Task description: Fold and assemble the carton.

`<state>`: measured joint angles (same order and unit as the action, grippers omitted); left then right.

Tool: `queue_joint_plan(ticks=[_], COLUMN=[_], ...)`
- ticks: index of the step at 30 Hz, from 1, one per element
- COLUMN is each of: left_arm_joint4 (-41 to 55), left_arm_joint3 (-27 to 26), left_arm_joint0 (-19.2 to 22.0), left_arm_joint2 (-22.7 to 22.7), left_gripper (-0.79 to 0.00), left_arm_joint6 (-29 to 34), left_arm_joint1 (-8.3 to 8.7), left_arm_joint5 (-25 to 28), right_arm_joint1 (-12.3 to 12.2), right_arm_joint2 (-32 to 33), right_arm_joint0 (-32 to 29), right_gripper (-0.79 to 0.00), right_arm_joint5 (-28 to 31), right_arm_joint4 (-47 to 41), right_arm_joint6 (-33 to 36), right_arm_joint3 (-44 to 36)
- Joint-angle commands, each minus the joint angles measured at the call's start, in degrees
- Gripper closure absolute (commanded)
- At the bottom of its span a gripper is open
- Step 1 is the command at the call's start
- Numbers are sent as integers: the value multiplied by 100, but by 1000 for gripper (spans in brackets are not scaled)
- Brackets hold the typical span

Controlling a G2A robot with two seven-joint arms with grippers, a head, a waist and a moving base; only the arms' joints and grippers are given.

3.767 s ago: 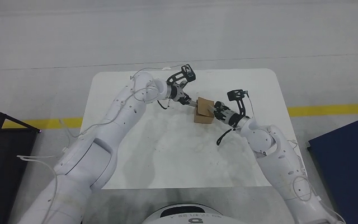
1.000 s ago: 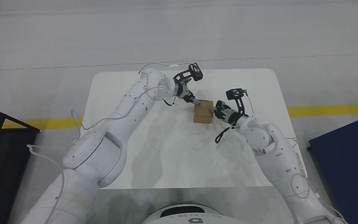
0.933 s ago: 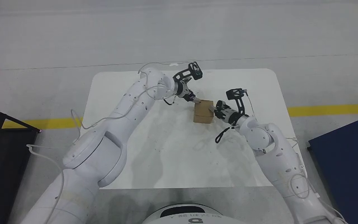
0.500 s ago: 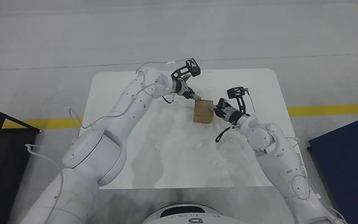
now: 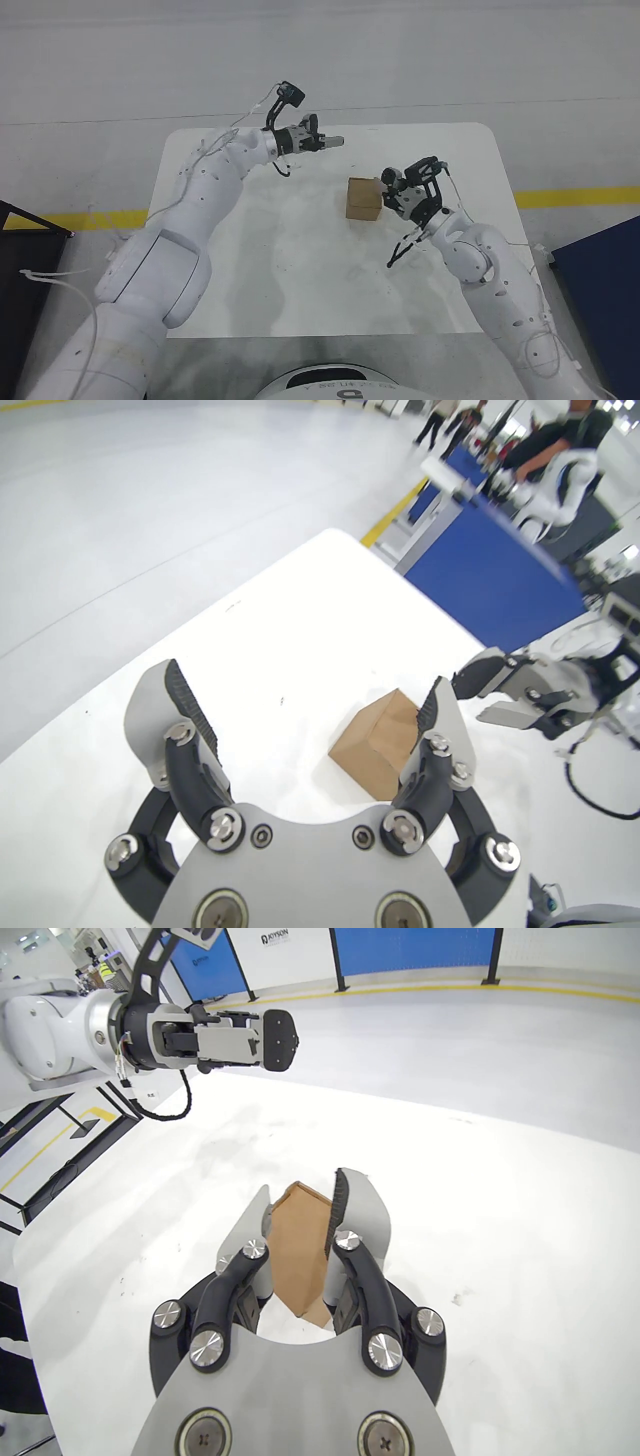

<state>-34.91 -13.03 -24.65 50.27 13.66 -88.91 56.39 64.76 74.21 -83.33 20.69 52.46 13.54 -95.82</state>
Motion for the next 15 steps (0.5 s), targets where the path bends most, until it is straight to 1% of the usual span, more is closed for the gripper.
queue_joint_plan(ticks=[1,4,7,15], left_arm_joint4=[566,1325,1631,2071], left_arm_joint3=[11,-230,-394,-828], left_arm_joint0=[-73,-258,-361,-633], left_arm_joint2=[191,427,538,692], left_gripper=[-785,-785,-785,-785], left_arm_joint6=[254,861,1224,1812], left_arm_joint1=[41,109,186,326], left_arm_joint5=[161,161,161,115], right_arm_joint1=[-15,-25,-26,-7], right_arm_joint2=[-7,-107,-179,-349], right_arm_joint0=[-39,-34,10,134], right_gripper=[0,0,0,0], right_arm_joint5=[146,432,574,514], right_arm_joint4=[162,265,310,538], right_arm_joint6=[21,175,244,265], right_arm_joint3=[-34,30,101,240])
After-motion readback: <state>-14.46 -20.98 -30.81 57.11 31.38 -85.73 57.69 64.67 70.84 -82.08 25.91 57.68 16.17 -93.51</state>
